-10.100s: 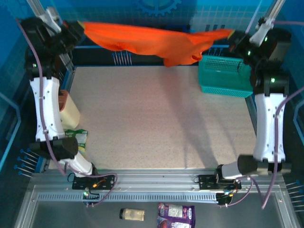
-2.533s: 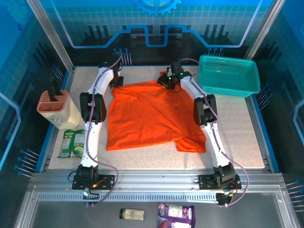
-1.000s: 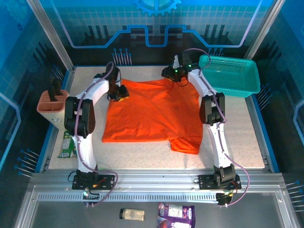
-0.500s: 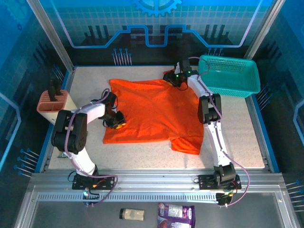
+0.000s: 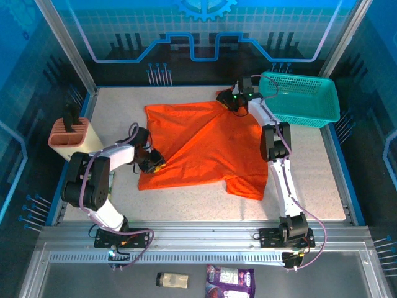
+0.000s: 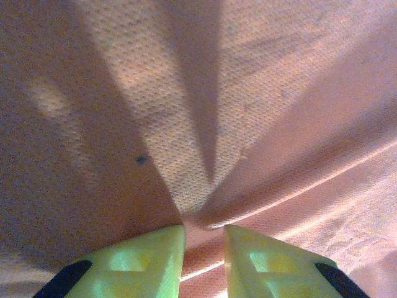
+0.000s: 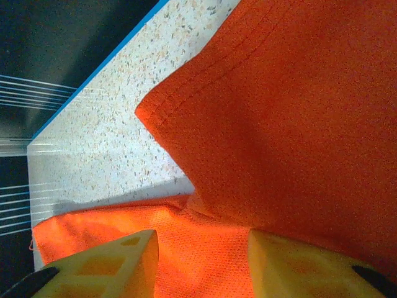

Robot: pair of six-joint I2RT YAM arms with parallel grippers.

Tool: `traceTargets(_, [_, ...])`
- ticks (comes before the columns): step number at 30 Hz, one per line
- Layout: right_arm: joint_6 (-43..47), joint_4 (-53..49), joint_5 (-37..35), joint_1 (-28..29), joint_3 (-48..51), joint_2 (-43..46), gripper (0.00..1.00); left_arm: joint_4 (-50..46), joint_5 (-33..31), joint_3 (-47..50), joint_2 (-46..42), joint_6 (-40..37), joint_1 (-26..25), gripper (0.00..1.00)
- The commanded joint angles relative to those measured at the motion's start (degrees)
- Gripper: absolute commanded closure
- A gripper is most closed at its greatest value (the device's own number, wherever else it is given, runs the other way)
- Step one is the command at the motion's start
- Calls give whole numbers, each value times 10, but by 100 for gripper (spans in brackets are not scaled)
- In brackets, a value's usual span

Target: Fold the inside-out t-shirt

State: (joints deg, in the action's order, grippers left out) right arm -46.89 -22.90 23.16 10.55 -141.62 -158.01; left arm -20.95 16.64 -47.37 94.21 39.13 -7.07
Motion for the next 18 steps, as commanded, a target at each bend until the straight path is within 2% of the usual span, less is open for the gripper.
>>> traceTargets(1, [28,-14,26,-14,-4,18,57,-47,-3,-23,-5,5,1,73])
traceTargets(8, [93,-71,18,-23,87,140,56,-107,-63,-165,17,-53,1,73])
traceTargets(16, [195,-169,-29,-30,180,225,56,-171,-179,-373,169,-124,4,79])
traceTargets(18, [210,-181,-43,-31,199,238,56,-182,-188,-423,211,-131,10,81])
